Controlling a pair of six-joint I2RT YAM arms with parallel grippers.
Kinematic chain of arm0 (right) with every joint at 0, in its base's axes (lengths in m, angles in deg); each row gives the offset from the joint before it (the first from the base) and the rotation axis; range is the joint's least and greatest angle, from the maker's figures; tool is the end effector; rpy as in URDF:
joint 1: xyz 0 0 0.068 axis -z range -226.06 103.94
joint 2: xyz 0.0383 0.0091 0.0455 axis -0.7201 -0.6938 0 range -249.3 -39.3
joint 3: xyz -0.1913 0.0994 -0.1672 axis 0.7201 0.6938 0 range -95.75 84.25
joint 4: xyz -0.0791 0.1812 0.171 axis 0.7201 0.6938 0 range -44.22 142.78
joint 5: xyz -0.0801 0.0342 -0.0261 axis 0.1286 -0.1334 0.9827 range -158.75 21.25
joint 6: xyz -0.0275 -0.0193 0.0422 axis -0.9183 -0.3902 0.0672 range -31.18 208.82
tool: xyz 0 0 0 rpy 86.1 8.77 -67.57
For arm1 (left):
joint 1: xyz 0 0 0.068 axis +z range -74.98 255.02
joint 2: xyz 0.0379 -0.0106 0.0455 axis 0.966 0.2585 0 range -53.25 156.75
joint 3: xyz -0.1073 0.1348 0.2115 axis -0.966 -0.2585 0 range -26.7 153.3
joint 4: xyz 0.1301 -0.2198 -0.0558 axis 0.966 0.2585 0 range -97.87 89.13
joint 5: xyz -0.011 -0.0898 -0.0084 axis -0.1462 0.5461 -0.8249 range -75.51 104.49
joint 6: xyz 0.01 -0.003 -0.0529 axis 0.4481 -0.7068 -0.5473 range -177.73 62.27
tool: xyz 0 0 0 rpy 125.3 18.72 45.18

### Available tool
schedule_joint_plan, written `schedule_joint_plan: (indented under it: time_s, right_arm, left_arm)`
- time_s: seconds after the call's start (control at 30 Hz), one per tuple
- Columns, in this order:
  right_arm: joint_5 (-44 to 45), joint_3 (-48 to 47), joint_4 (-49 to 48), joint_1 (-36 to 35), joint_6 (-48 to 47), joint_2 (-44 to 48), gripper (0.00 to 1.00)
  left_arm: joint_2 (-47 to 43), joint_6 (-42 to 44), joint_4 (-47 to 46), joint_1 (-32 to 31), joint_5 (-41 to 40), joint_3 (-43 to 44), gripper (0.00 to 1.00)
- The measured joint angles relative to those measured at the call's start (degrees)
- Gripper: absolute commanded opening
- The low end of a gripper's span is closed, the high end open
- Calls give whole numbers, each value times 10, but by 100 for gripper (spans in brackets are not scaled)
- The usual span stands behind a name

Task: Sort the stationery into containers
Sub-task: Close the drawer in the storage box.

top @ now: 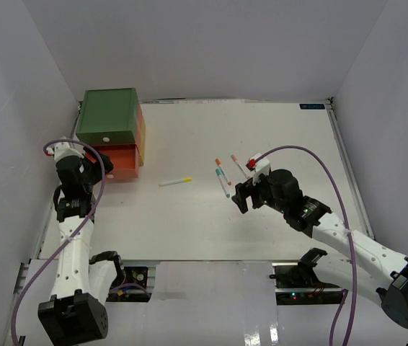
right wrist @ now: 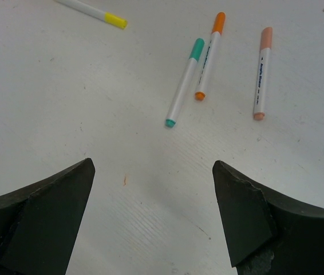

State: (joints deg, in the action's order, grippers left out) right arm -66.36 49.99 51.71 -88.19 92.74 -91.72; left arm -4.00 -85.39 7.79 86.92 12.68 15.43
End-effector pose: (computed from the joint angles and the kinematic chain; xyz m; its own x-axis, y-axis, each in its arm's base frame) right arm 0.1572 0.1400 0.2587 -0.3460 -0.2209 -0.9119 -0.6197 0.7835 0.0454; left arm 0.1946 0.0422 0.3002 -0.2267 -0.5221 -0.8222 -0.3838 0.8238 -0.4173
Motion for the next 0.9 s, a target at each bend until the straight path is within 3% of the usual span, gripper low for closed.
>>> schedule_joint_plan:
  time_s: [0.23, 0.43, 0.9]
  right_arm:
    - [-11, 5, -1, 0, -1, 0, 90]
    - [-11, 21, -4, 0, -5, 10, 90]
    - [-11, 33, -15, 0, -11, 13, 91]
  left_arm:
    - [-22, 63, -4, 0, 16, -107, 85]
    - [23, 77, -51, 0, 42, -109, 85]
    - [94, 85, -257, 0, 56, -129, 86]
